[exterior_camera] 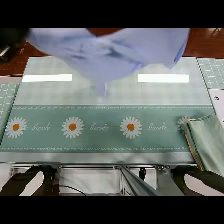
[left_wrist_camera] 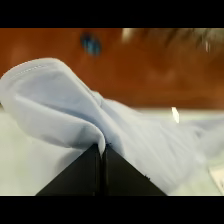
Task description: Fold the shirts.
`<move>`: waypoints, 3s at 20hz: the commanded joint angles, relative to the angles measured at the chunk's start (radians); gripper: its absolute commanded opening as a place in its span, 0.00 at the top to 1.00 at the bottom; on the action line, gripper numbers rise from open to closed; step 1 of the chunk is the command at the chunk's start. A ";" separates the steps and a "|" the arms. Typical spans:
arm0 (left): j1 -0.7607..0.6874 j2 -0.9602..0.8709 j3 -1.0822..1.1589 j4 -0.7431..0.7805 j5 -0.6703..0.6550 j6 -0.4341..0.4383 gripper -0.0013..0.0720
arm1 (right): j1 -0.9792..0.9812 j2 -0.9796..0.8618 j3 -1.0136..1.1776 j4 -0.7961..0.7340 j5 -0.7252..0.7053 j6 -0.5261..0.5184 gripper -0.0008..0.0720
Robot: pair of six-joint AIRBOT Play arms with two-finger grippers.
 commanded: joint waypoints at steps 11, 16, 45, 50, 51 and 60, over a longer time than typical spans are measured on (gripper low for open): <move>0.122 0.474 0.068 0.168 -0.290 -0.125 0.96 | -0.008 0.580 -0.187 -0.220 0.362 0.064 0.96; 0.122 0.446 -0.209 0.197 -0.335 -0.184 0.96 | -0.008 0.687 -0.733 0.027 0.320 0.082 0.96; 0.262 -0.187 -0.479 0.443 -0.372 -0.208 0.29 | -0.552 -0.199 -0.615 0.079 0.095 -0.128 0.43; 0.338 -0.101 -0.770 0.304 -0.299 -0.200 0.29 | -0.608 0.032 -1.058 0.150 -0.100 -0.122 0.43; 0.338 -0.109 -0.801 0.261 -0.278 -0.195 0.29 | -0.608 0.045 -1.103 0.176 -0.105 -0.133 0.43; 0.229 -0.234 -0.869 0.042 -0.116 -0.100 0.29 | -0.608 0.047 -1.163 0.266 -0.106 -0.162 0.43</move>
